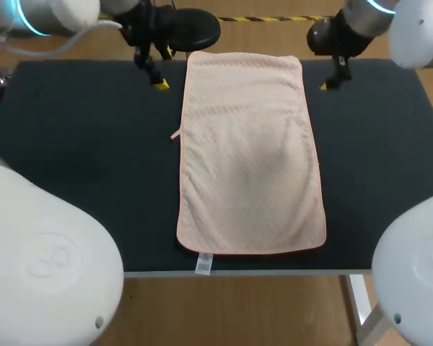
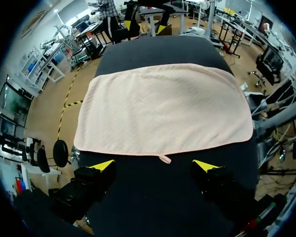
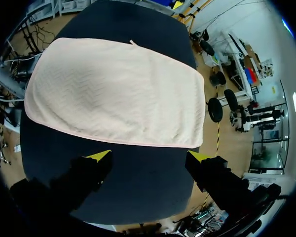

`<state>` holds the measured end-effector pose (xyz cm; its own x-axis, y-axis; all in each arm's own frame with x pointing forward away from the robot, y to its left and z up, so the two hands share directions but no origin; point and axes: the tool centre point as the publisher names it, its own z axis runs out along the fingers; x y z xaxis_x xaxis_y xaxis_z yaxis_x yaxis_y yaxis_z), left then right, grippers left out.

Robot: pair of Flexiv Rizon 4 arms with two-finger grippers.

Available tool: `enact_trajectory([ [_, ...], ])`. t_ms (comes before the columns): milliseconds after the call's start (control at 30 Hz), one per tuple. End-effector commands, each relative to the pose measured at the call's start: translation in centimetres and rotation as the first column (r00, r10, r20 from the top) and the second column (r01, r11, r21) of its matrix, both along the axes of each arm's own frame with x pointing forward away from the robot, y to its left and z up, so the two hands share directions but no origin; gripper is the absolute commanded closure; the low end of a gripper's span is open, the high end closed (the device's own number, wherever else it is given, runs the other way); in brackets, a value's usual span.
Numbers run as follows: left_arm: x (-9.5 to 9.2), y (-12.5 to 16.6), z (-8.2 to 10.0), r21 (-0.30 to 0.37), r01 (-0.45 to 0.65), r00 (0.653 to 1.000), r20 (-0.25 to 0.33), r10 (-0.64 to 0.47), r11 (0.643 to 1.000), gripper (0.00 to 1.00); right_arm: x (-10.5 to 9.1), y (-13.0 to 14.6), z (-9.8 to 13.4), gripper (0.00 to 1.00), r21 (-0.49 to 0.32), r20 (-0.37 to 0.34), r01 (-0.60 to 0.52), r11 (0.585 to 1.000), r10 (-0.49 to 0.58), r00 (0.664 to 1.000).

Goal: Fold the towel

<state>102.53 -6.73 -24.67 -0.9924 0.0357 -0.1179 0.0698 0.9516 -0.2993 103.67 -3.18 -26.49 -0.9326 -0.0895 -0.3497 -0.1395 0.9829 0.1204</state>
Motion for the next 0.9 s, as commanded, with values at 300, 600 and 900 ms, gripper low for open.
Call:
enact_trajectory([
  [300, -1.1, -1.2, -3.5, 0.072, -0.166, 0.986, 0.043, 0.164, 0.983, 0.00, -0.6, -0.1, -4.1, 0.00, -0.403, -0.148, 0.116, 0.908, -0.190, 0.971],
  [600, -2.9, -0.9, -5.0, 0.093, -0.208, 0.977, 0.065, 0.203, 0.974, 0.00, -0.8, 0.1, -6.0, 0.00, -0.376, -0.131, 0.180, 0.909, -0.244, 0.961],
  [900, -4.0, -1.7, -7.1, 0.124, -0.127, 0.991, 0.045, 0.123, 0.984, 0.00, -1.4, -0.2, -6.9, 0.00, -0.186, -0.072, 0.331, 0.925, -0.349, 0.935],
])
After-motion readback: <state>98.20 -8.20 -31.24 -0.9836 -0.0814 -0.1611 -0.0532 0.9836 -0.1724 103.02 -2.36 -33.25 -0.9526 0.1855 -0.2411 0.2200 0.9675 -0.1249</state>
